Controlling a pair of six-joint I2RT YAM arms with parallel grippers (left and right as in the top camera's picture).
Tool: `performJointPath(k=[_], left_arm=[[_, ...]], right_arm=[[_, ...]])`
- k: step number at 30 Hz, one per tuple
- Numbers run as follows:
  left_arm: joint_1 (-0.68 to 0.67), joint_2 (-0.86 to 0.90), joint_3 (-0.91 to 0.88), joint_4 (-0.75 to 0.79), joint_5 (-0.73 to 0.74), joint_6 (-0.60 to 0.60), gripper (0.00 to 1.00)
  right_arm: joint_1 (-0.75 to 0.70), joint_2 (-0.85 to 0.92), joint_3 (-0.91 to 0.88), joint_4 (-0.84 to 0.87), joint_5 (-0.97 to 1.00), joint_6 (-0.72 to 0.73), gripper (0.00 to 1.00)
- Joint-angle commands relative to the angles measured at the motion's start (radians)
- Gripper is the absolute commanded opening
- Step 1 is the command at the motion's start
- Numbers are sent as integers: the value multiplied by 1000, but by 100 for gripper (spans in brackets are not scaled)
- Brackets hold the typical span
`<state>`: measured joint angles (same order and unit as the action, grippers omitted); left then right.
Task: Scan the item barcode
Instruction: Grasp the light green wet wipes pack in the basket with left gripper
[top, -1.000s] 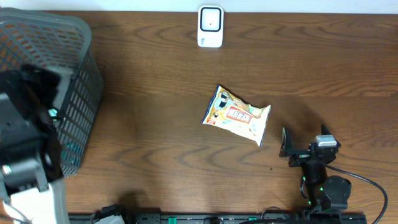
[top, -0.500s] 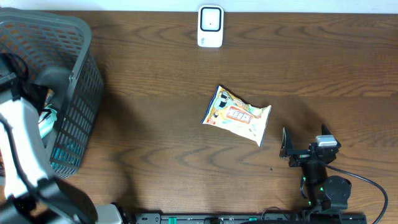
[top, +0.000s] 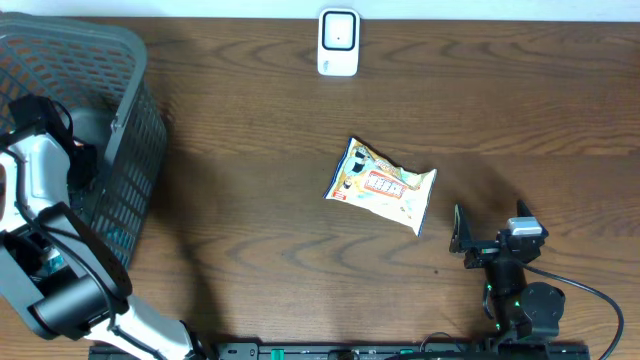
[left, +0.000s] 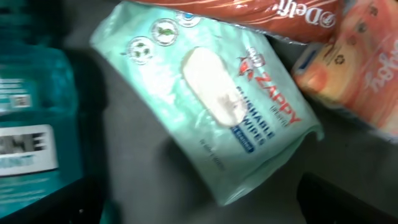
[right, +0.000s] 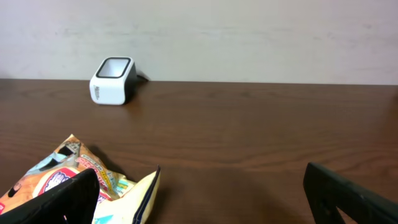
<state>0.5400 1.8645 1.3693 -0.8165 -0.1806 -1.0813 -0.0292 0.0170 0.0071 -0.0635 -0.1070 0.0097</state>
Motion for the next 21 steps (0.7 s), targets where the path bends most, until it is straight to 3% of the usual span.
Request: performJointPath(k=[1,9,18,19,21], left_arm=[[7,30,9,20,8,-50,98],[10,43,-41,58,5,-330,98],[16,115,-90,112,-14,-409,96],[16,119,-91,111,-15,-407,88],[16,138,-92,111,-15,-329,13]], right_arm=[[5,-6,-2,-4,4,-15,99],[5,-6,-2,-4,4,-15,99],[5,-6,-2,-4,4,-15,99],[5,-6,-2,-4,4,-15,99],[5,-6,-2,-4,4,-15,99]])
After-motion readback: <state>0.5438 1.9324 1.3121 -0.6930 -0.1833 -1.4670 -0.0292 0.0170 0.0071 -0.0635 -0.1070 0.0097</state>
